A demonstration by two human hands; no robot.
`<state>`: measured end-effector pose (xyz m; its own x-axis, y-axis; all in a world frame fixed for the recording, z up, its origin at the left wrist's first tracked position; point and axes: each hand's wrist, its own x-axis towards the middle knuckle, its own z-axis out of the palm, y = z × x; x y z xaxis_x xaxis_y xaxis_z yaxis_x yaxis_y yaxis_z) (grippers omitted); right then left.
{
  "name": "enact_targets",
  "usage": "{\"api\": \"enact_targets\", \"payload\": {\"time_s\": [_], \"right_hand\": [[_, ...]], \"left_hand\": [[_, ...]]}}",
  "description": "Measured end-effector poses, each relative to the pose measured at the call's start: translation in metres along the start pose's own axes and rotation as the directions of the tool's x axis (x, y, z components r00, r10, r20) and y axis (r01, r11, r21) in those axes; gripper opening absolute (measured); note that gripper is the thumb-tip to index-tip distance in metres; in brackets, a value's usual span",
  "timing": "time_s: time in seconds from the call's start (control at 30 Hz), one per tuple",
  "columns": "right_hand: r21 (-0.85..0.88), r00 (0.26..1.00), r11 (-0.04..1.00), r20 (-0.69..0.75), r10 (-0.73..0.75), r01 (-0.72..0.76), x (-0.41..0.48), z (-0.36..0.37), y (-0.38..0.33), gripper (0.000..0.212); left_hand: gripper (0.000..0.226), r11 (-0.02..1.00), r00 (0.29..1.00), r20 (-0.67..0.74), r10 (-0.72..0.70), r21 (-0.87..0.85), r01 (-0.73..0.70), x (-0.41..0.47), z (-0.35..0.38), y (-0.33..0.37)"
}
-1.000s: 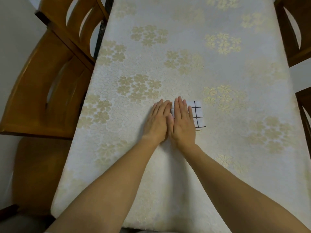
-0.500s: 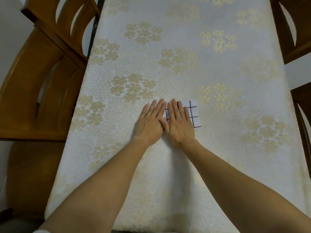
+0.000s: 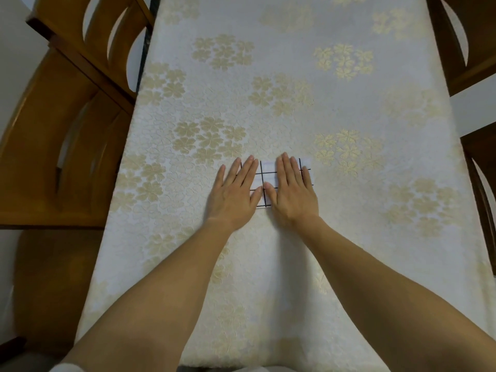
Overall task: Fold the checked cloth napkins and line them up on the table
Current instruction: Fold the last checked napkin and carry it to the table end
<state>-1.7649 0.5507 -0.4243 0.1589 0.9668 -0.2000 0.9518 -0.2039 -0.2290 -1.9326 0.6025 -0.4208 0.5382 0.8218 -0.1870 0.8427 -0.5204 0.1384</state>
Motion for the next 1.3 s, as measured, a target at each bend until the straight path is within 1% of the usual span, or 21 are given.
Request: {"api": "enact_targets", "payload": {"time_s": [0.17,0.27,0.33,0.37,0.4,0.43,0.47,0.5,0.53,0.57,0.63,0.7,0.8,0.9,1.03,1.13,1.17,1.23,1.27,1.3], "right_hand": [[-0.002,0.996,0.996,0.022,0.092,-0.092,0.003,-0.016,0.031,0.076],[-0.052,0.99,0.992,0.078,0.117,-0.113,0.006,-0.02,0.034,0.077],[-0.096,0.983,0.982,0.064,0.172,-0.166,0.008,-0.023,0.029,0.078],[-0.097,0.981,0.977,0.024,0.192,-0.189,0.01,-0.026,0.024,0.077],[-0.09,0.983,0.979,-0.027,0.18,-0.182,0.011,-0.03,0.015,0.074],[-0.08,0.99,0.988,-0.067,0.126,-0.131,0.014,-0.031,0.005,0.07],[-0.07,0.996,0.997,-0.079,0.038,-0.044,0.017,-0.031,-0.007,0.067],[-0.052,0.996,0.997,-0.065,-0.054,0.051,0.019,-0.027,-0.018,0.064],[-0.033,0.992,0.992,-0.033,-0.12,0.119,0.02,-0.022,-0.025,0.063],[-0.017,0.99,0.989,-0.002,-0.144,0.144,0.02,-0.014,-0.028,0.062],[-0.032,0.993,0.993,0.035,-0.114,0.115,0.016,-0.002,-0.022,0.06],[-0.084,0.995,0.992,0.035,-0.09,0.093,0.013,0.002,-0.012,0.061],[-0.072,0.996,0.995,0.049,-0.068,0.071,0.013,-0.003,-0.005,0.07],[-0.049,0.999,0.999,0.048,-0.007,0.009,0.013,-0.009,0.007,0.076],[-0.038,0.997,0.998,0.061,0.055,-0.053,0.009,-0.021,0.035,0.072],[0.01,0.995,1.0,0.094,0.015,-0.016,0.015,-0.029,0.051,0.067],[0.05,0.997,0.999,0.083,0.001,-0.005,0.018,-0.032,0.054,0.067],[0.126,0.999,0.992,-0.031,-0.018,0.022,0.025,-0.04,0.056,0.059],[0.145,0.997,0.989,-0.072,-0.013,0.023,0.031,-0.046,0.056,0.051],[0.157,0.998,0.988,-0.06,0.007,0.003,0.036,-0.052,0.054,0.044]], "left_hand": [[0.067,0.999,0.999,0.007,-0.054,-0.003,0.054,-0.011,-0.001,-0.023],[0.068,0.998,0.998,0.03,-0.062,-0.006,0.063,-0.016,-0.004,-0.034],[0.068,0.993,0.996,0.004,-0.086,-0.077,0.086,-0.017,-0.01,-0.033],[0.066,0.985,0.994,-0.045,-0.098,-0.146,0.09,-0.016,-0.016,-0.029],[0.064,0.977,0.989,-0.112,-0.092,-0.202,0.068,-0.011,-0.023,-0.023],[0.061,0.974,0.983,-0.168,-0.07,-0.222,0.031,-0.004,-0.027,-0.013],[0.059,0.978,0.982,-0.187,-0.038,-0.207,-0.002,0.005,-0.029,-0.003],[0.059,0.985,0.986,-0.164,-0.009,-0.173,-0.019,0.013,-0.028,0.006],[0.061,0.991,0.994,-0.109,-0.003,-0.133,-0.011,0.018,-0.025,0.013],[0.062,0.996,0.998,-0.056,-0.018,-0.092,0.013,0.021,-0.017,0.017],[0.061,0.998,0.998,-0.014,-0.056,-0.014,0.056,0.02,-0.005,0.014],[0.06,0.998,0.998,-0.027,-0.057,0.026,0.058,0.017,0.0,0.009],[0.06,0.998,0.998,-0.021,-0.058,0.01,0.058,0.017,-0.002,0.005],[0.066,0.996,0.996,-0.011,-0.085,-0.002,0.085,0.015,-0.002,-0.008],[0.073,0.995,0.995,-0.004,-0.103,-0.008,0.103,0.011,-0.002,-0.023],[0.074,0.995,0.995,0.016,-0.097,-0.013,0.097,0.012,-0.003,-0.025],[0.074,0.995,0.995,0.016,-0.098,-0.028,0.098,0.011,-0.003,-0.025],[0.074,0.988,0.994,-0.025,-0.108,-0.111,0.105,0.009,-0.005,-0.025],[0.073,0.972,0.991,-0.053,-0.125,-0.207,0.111,0.01,-0.007,-0.025],[0.069,0.938,0.986,-0.076,-0.147,-0.327,0.114,0.01,-0.01,-0.024]]}}
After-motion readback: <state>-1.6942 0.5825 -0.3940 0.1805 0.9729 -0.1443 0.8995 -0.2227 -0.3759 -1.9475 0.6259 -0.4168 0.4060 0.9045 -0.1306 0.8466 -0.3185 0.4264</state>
